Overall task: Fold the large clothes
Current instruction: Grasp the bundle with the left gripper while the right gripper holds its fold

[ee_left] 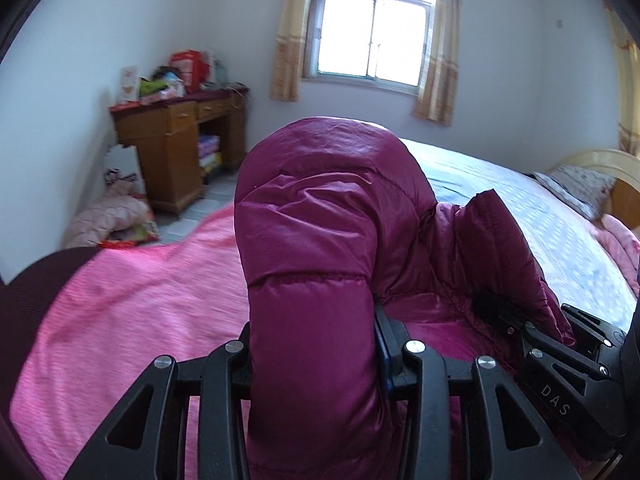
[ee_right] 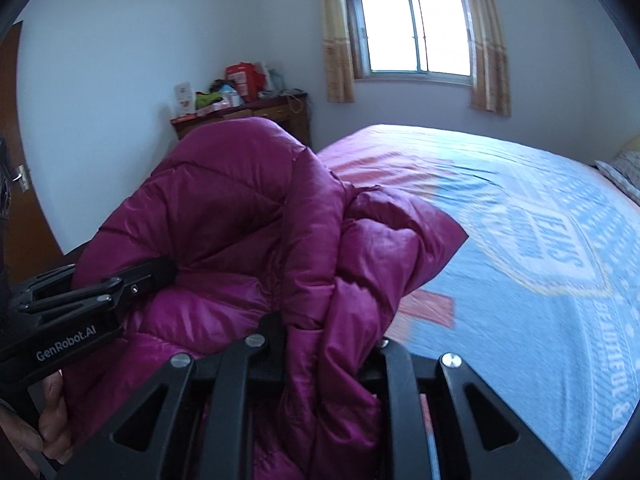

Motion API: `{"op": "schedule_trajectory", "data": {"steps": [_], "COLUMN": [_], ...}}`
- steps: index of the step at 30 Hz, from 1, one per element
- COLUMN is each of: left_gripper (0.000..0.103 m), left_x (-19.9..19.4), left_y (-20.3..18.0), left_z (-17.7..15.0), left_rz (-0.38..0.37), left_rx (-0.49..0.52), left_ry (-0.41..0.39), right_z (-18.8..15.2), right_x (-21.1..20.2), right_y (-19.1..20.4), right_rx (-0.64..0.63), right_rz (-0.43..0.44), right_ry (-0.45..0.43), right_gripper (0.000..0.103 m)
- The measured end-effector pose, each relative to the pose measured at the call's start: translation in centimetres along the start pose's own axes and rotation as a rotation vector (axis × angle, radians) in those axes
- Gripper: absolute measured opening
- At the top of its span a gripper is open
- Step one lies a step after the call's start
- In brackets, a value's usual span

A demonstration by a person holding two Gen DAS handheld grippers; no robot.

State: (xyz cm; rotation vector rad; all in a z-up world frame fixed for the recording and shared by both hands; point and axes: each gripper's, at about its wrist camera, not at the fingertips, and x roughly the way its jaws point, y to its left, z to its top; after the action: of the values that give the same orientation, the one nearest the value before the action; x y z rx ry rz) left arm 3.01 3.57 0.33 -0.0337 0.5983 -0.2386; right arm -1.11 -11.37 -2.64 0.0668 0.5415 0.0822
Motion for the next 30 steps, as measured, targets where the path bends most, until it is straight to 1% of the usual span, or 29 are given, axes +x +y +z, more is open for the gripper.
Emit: {"op": "schedule_trajectory", "data": {"steps": [7,13,15,18,21,23,25,27,30], "left_gripper": [0.041,0.041,0.041,0.041,0.042,0.043,0.044,0.046,0.05], "left_x": [1.6,3.7,4.5,6.5,7.9,8.4,8.8,9.2,9.9], "left_y": [5.8,9.3,10.1,11.4,13.2,13.6,14.0,13.9,13.6], "left_z": [0.2,0.1,0.1,-0.5,-0.9,-1.1,-1.2,-1.4,-1.7], "left_rz": [0.092,0.18,0.21,0.269,0.295,0.306,0.314,0.329,0.364], "left_rx": [-0.064,-0.073,-0.077,-0.092,-0.133,-0.142,-0.147,-0.135,-0.097], "left_ry": [0.0,0.007,0.019,0.065,0.106,0.118,0.128,0.135,0.145], "right_z": [1.3,1.0,1.0,0.8,0.3,0.0,-0.2,-0.8,-1.6], "right_x": [3.3,6.9,8.4,11.0,13.7,14.7,15.5,16.4,17.3], "right_y": [3.4,5.9,6.6,7.6,7.9,7.8,7.7,7.4,6.3], "right_rx": [-0.042,-0.067,-0.072,-0.07,-0.043,-0.02,-0.023,-0.021,0.054], "right_rz": [0.073,0.108,0.121,0.144,0.172,0.196,0.208,0.225,0.275], "right_ry": [-0.009,0.013,0.021,0.06,0.119,0.135,0.156,0.183,0.212], "right_gripper": [0.02,0.02,0.02,0.02,0.021,0.022,0.024,0.027,0.032]}}
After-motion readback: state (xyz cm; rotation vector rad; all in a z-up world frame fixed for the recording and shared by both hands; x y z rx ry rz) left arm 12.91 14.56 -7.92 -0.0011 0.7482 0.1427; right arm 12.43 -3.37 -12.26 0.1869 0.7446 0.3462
